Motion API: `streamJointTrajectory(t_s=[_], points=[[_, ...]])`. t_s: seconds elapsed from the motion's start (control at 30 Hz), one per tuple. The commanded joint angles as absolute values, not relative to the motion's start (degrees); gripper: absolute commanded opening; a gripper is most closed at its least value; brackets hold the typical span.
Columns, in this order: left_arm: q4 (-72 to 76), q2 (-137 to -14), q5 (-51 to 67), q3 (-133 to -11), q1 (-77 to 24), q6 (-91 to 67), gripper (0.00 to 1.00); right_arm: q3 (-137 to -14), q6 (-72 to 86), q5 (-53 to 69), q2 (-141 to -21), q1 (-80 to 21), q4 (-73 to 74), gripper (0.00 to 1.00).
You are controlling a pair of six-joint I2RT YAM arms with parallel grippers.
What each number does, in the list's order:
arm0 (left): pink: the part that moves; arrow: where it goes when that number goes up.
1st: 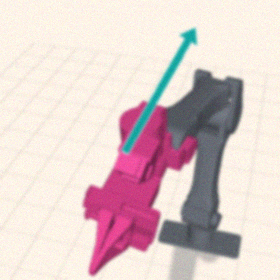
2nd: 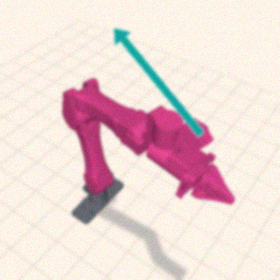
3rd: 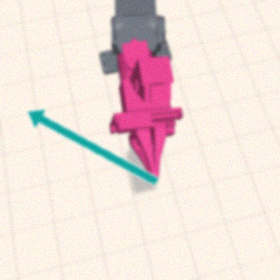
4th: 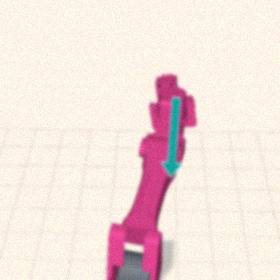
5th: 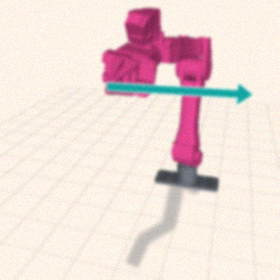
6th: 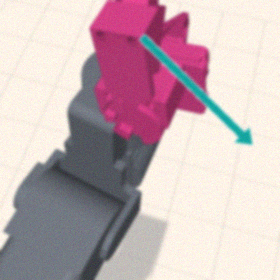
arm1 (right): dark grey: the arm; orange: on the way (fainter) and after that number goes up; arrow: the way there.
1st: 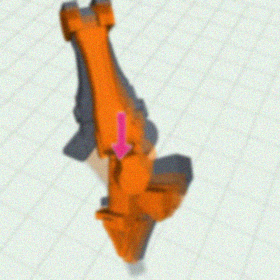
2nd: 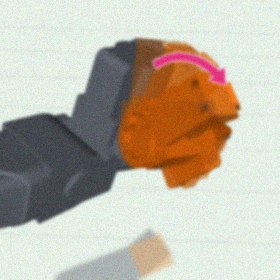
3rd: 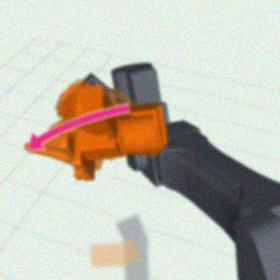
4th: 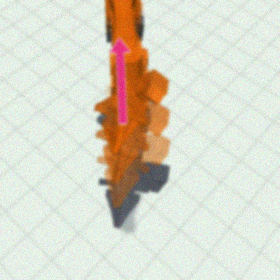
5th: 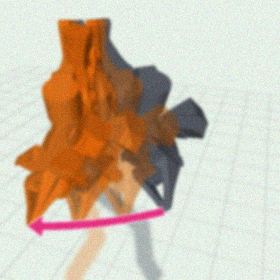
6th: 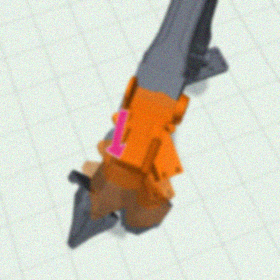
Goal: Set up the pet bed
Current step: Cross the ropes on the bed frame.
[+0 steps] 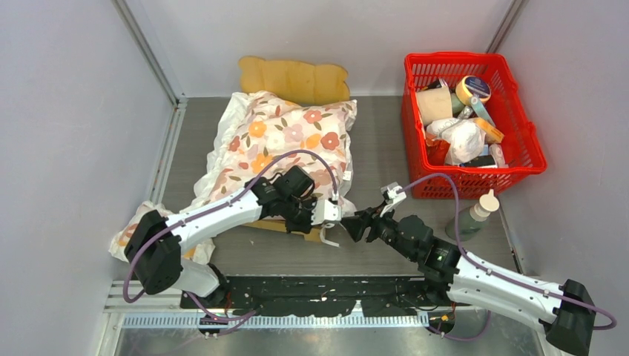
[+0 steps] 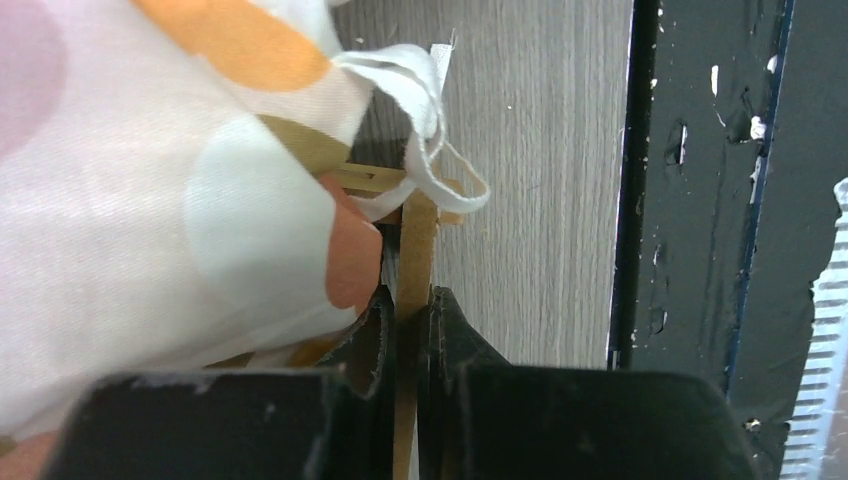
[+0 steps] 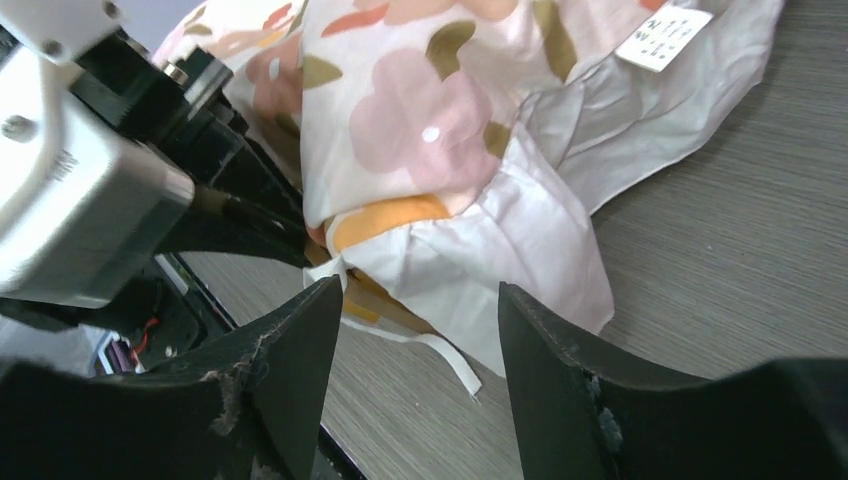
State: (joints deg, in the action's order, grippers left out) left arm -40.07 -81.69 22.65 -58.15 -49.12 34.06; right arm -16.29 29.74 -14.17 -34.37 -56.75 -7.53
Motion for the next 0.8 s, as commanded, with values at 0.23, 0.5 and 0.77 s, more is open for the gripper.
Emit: streamJointTrajectory(t_s=[0.23,0.5,0.77], points=[[-45.5,-71.1,29.1,-58.7,-45.1,36.4,0.0,-2.1,15.1,-1.0,-27.7,-56.7,-29.6,0.44],[-46.8,-66.7,31.2,-58.4,-42.8,37.9,0.0,-0.1,5.6,8.9,-40.1,-58.3,-43.0,0.43],[-48.2,-64.8,33.3,-60.1,-41.9,39.0,0.0,-6.7,-3.2,4.8,-61.1,-62.8,-54.3,0.42]])
